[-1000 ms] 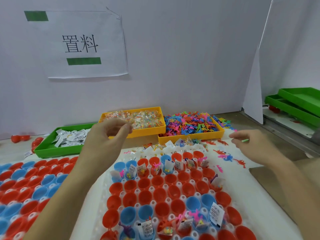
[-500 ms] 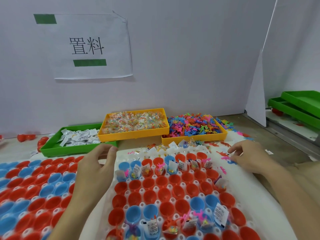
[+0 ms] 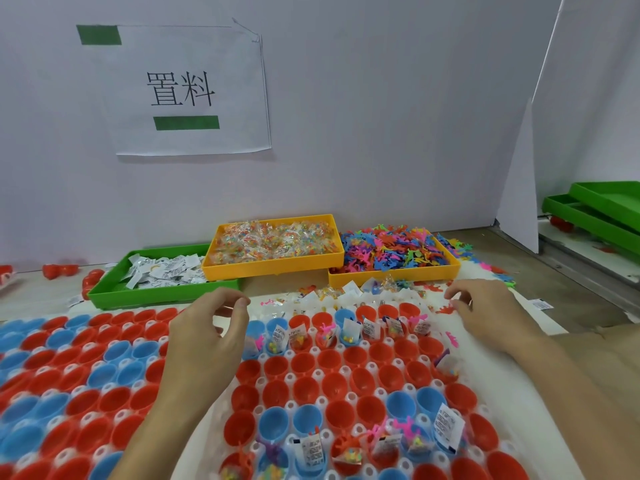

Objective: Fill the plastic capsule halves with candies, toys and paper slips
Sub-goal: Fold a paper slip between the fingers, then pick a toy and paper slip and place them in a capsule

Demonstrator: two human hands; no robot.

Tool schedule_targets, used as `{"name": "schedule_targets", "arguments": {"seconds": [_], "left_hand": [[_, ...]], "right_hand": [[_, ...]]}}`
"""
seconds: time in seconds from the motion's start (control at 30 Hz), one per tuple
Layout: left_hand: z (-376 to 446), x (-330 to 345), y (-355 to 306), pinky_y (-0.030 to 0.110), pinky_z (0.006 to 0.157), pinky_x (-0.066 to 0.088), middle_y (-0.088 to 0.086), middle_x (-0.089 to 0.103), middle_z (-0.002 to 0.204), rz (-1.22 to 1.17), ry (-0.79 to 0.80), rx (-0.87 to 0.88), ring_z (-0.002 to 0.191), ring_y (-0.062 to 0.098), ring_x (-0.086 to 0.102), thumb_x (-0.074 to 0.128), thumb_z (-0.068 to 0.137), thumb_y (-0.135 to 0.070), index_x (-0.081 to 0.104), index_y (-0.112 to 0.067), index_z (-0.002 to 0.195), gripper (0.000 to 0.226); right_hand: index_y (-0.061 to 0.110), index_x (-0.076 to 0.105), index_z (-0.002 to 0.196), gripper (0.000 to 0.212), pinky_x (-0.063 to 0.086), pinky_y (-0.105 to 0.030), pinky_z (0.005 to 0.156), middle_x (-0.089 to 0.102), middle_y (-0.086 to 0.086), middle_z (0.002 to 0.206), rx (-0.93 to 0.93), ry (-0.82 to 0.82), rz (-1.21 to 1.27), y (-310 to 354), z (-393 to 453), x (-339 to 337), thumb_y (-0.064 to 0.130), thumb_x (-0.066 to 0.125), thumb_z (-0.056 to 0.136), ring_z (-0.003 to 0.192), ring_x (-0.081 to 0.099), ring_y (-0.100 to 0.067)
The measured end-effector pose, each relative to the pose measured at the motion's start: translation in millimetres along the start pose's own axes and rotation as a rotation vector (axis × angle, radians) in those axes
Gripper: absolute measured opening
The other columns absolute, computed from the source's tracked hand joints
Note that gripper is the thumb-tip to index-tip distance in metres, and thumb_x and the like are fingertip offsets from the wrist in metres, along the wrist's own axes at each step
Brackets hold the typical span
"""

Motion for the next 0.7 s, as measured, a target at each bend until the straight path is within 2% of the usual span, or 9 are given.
{"name": "schedule_targets", "arguments": {"seconds": [0.1, 0.17, 0.23, 0.37, 0.47, 0.53, 0.6, 0.7], "left_hand": [[1, -1, 0, 0.018, 0.067, 0.044, -0.020, 0.064, 0.083, -0.003, -0.005, -0.002, 0.082, -0.005, 0.060, 0.060, 0.094, -0.012, 0.065, -0.028, 0.087, 0.018], [1, -1, 0, 0.018, 0.066, 0.043, -0.020, 0.064, 0.082, -0.007, -0.007, 0.001, 0.086, -0.010, 0.057, 0.060, 0.094, -0.011, 0.064, -0.029, 0.086, 0.020], [1, -2, -1, 0.018, 0.066, 0.043, -0.020, 0.064, 0.082, -0.010, -0.010, 0.006, 0.087, -0.012, 0.056, 0.060, 0.094, -0.011, 0.064, -0.029, 0.086, 0.021], [1, -3, -1, 0.016, 0.063, 0.042, -0.021, 0.064, 0.081, -0.010, -0.016, 0.000, 0.086, -0.011, 0.057, 0.060, 0.094, -0.011, 0.064, -0.029, 0.085, 0.021], [1, -3, -1, 0.015, 0.063, 0.041, -0.021, 0.063, 0.082, -0.012, -0.015, -0.008, 0.086, -0.013, 0.056, 0.059, 0.095, -0.011, 0.063, -0.031, 0.086, 0.022], [1, -3, -1, 0.014, 0.063, 0.041, -0.022, 0.063, 0.082, -0.008, -0.018, -0.013, 0.086, -0.013, 0.056, 0.059, 0.095, -0.011, 0.063, -0.031, 0.086, 0.022], [1, -3, -1, 0.014, 0.062, 0.040, -0.022, 0.062, 0.083, -0.005, -0.019, -0.012, 0.086, -0.015, 0.055, 0.059, 0.095, -0.011, 0.063, -0.031, 0.087, 0.022], [1, -3, -2, 0.012, 0.062, 0.040, -0.023, 0.062, 0.083, -0.001, -0.016, -0.012, 0.086, -0.016, 0.055, 0.059, 0.095, -0.011, 0.063, -0.030, 0.087, 0.021]], "right_hand": [[0.016, 0.074, 0.108, 0.020, 0.048, -0.030, 0.079, 0.071, -0.006, 0.103, -0.059, -0.094, 0.023, 7, 2, -6, 0.011, 0.058, 0.098, 0.084, 0.057, -0.016], [0.014, 0.076, 0.099, 0.015, 0.043, -0.022, 0.068, 0.072, -0.002, 0.090, -0.107, -0.160, 0.115, 15, 1, -16, 0.009, 0.063, 0.096, 0.074, 0.059, -0.011], [0.019, 0.074, 0.087, 0.010, 0.042, -0.014, 0.062, 0.071, 0.007, 0.076, -0.130, -0.159, 0.253, 23, -2, -26, 0.011, 0.071, 0.091, 0.068, 0.063, -0.006], [0.025, 0.075, 0.076, 0.016, 0.058, -0.021, 0.065, 0.075, 0.003, 0.074, -0.235, 0.039, 0.540, 48, -12, -36, 0.011, 0.079, 0.083, 0.067, 0.072, -0.012], [0.030, 0.079, 0.073, 0.016, 0.054, -0.015, 0.063, 0.076, 0.003, 0.076, -0.330, 0.188, 0.590, 64, -20, -38, 0.014, 0.082, 0.078, 0.068, 0.072, -0.009], [0.032, 0.080, 0.075, 0.009, 0.054, -0.015, 0.067, 0.077, 0.002, 0.078, -0.360, 0.303, 0.617, 71, -25, -37, 0.026, 0.083, 0.070, 0.072, 0.073, -0.010], [0.028, 0.082, 0.080, 0.013, 0.057, -0.018, 0.072, 0.078, 0.001, 0.082, -0.384, 0.427, 0.608, 76, -31, -34, 0.032, 0.082, 0.067, 0.078, 0.075, -0.014], [0.027, 0.082, 0.083, 0.013, 0.058, -0.020, 0.074, 0.078, 0.001, 0.085, -0.404, 0.528, 0.574, 82, -38, -33, 0.021, 0.085, 0.073, 0.081, 0.075, -0.014]]}}
Point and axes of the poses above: each hand's wrist, its own z-axis towards the middle knuckle, its own x-axis out of the palm, y = z × x, the point moved 5 cm from there along z, towards the middle knuckle
